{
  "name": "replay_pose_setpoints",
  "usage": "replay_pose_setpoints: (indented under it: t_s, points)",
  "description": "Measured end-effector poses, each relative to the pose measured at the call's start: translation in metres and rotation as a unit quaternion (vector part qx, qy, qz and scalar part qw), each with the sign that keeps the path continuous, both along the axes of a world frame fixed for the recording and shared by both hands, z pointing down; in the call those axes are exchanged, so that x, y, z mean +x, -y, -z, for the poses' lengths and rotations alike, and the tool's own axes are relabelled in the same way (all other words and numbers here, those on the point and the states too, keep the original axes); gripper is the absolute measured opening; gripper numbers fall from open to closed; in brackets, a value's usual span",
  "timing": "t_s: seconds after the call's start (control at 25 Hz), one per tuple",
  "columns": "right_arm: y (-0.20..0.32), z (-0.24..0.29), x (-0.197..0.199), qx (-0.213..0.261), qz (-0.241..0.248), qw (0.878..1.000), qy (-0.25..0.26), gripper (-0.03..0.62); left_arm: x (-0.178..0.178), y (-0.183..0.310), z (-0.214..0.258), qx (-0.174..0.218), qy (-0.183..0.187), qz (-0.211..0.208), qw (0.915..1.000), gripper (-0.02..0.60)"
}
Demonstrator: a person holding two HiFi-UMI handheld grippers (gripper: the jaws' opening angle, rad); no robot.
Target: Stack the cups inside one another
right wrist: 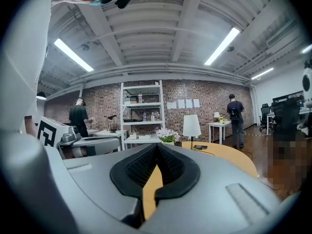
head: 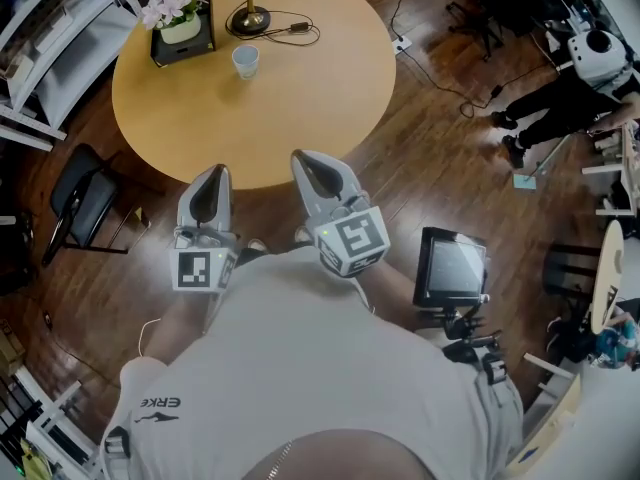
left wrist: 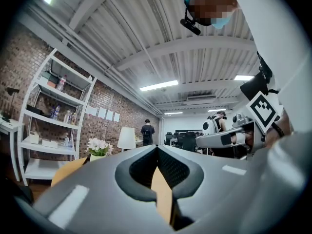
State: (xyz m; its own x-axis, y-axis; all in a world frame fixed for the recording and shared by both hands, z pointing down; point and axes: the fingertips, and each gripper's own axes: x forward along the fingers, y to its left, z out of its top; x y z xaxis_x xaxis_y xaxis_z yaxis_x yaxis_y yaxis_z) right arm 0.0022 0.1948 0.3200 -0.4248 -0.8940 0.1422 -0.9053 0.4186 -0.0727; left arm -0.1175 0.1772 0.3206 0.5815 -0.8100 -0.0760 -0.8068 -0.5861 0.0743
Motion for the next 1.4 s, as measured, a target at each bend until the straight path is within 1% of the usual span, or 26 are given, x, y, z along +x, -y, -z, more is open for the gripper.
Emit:
replay_pose_setpoints:
  t_s: [0.16,0.4,0.64,1.0,1.4]
  points:
    - [0.006,0.000,-0.001,-0.003,0.008,1.000,0.005,0.014,0.004,0.005,0.004,0.003,-0.004,0.003,1.0000,0.002]
    - [0.006,-0.006,0.005,-0.011,0.007,1.000,0.011,0.012,0.013,0.001,-0.001,-0.007,0.008,-0.007,0.9999,0.002]
    - [0.003,-0.010,0.009,-0.013,0.006,1.000,0.018,0.012,0.021,-0.001,-0.006,-0.006,0.009,-0.015,0.9998,0.002]
    - [0.002,-0.006,0.011,-0.007,0.006,1.000,0.014,0.012,0.025,-0.003,-0.003,-0.006,0.015,-0.020,0.9997,0.002]
    - [-0.001,-0.007,0.016,-0.011,0.003,1.000,0.007,0.014,0.036,-0.006,-0.006,-0.012,0.013,-0.032,0.9993,0.002]
